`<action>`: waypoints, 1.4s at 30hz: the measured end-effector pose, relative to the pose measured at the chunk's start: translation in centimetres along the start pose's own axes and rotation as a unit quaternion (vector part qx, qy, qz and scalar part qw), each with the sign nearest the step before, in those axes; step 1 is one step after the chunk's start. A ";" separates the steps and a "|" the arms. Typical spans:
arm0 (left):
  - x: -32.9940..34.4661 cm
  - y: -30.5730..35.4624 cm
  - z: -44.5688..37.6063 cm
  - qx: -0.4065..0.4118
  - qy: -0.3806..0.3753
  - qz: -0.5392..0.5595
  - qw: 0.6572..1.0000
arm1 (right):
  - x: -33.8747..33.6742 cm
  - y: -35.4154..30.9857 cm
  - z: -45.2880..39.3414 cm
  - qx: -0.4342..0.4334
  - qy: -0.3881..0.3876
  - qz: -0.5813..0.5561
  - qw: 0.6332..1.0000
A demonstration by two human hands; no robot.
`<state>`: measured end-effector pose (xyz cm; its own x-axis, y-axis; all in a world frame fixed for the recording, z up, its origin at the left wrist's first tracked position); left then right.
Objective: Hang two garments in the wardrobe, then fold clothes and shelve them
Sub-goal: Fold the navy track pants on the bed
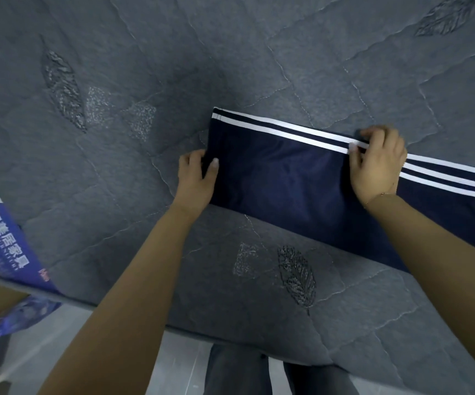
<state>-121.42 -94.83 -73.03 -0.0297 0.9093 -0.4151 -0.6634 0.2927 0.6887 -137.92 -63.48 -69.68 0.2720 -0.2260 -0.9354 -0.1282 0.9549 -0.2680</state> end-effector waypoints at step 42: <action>33.4 21.5 4.3 0.271 0.008 -0.313 0.910 | -8.2 32.0 9.9 0.049 -0.046 -0.041 0.997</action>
<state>-133.44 -56.89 -69.51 0.2139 0.5115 -0.8322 -0.0889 0.8586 0.5049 -134.86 -29.18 -68.30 0.3647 -0.2897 -0.8849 -0.0091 0.9492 -0.3145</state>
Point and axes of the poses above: each hand's wrist, its own z-axis away from the middle knuckle, its own x-axis out of the palm, y = z × x, the point moved 10 cm from there along -z, towards the middle knuckle, and after that the axes turned 9 degrees about -y, right-handed, at the moved point
